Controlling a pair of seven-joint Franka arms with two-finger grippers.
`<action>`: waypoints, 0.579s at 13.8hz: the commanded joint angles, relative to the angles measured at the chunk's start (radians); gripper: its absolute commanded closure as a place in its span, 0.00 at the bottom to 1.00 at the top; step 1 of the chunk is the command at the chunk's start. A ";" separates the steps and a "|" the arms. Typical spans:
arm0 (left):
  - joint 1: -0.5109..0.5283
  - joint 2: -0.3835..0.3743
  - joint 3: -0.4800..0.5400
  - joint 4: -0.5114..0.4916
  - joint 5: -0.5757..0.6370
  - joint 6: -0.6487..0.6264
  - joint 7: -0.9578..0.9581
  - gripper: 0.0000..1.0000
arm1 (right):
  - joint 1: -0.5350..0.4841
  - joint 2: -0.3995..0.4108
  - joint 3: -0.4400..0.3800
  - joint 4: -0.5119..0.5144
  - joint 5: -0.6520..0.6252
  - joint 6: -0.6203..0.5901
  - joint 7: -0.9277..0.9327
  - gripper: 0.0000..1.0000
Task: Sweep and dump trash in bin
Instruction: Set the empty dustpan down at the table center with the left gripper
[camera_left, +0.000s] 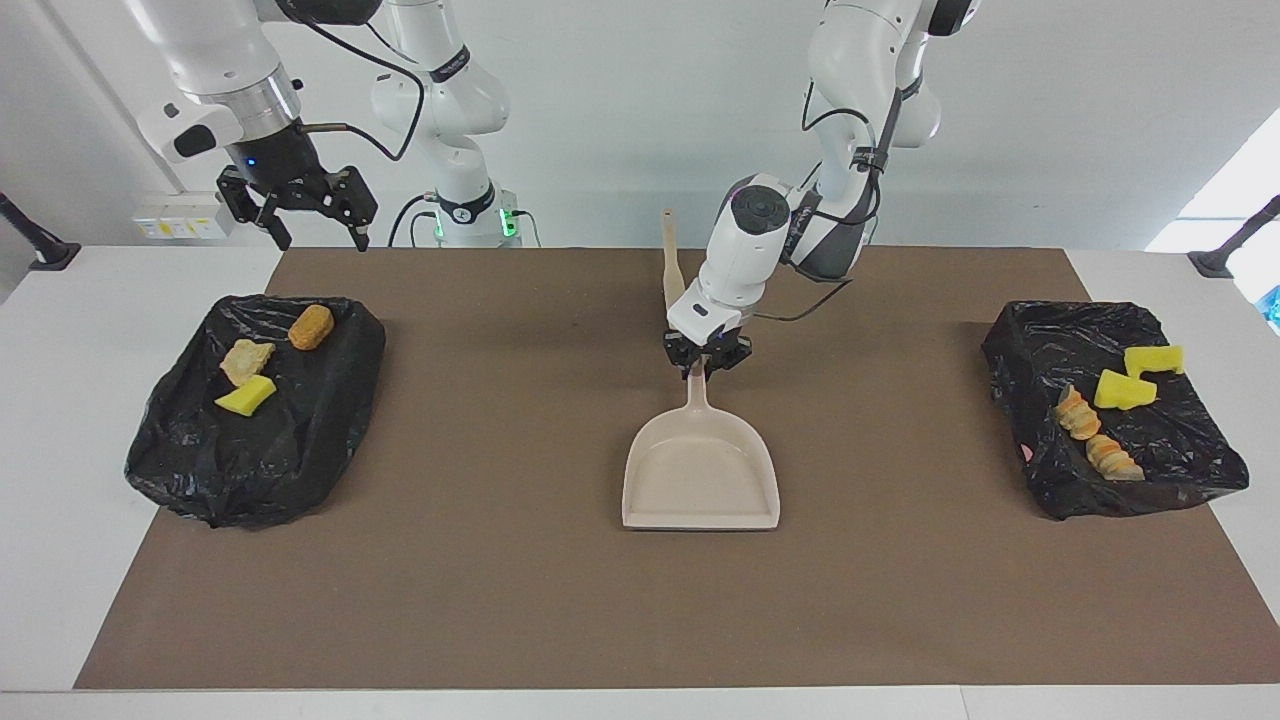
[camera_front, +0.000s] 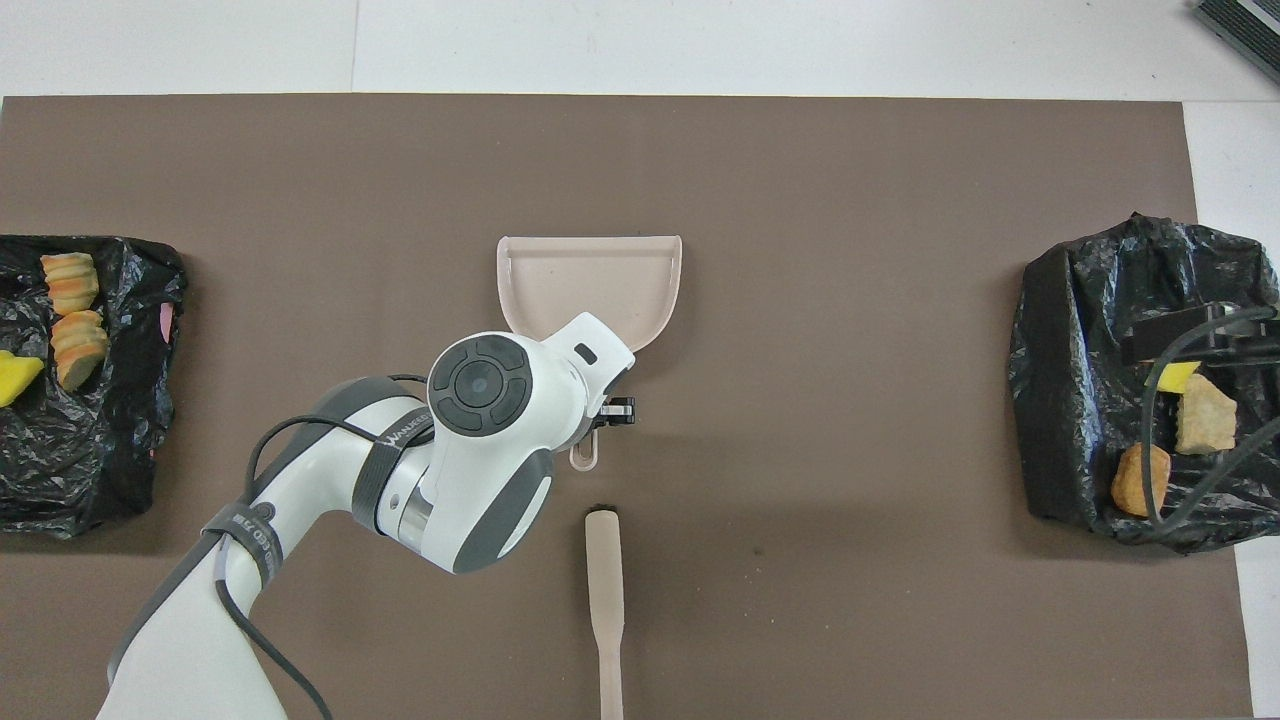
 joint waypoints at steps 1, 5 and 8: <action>-0.005 0.000 0.015 -0.006 -0.016 0.019 -0.019 0.00 | -0.007 -0.005 0.003 -0.010 0.001 0.011 -0.024 0.00; 0.065 -0.029 0.027 0.062 -0.014 -0.098 -0.009 0.00 | -0.007 -0.005 0.003 -0.009 0.001 0.011 -0.024 0.00; 0.165 -0.081 0.027 0.098 -0.010 -0.183 0.005 0.00 | -0.005 -0.005 0.003 -0.009 0.001 0.011 -0.024 0.00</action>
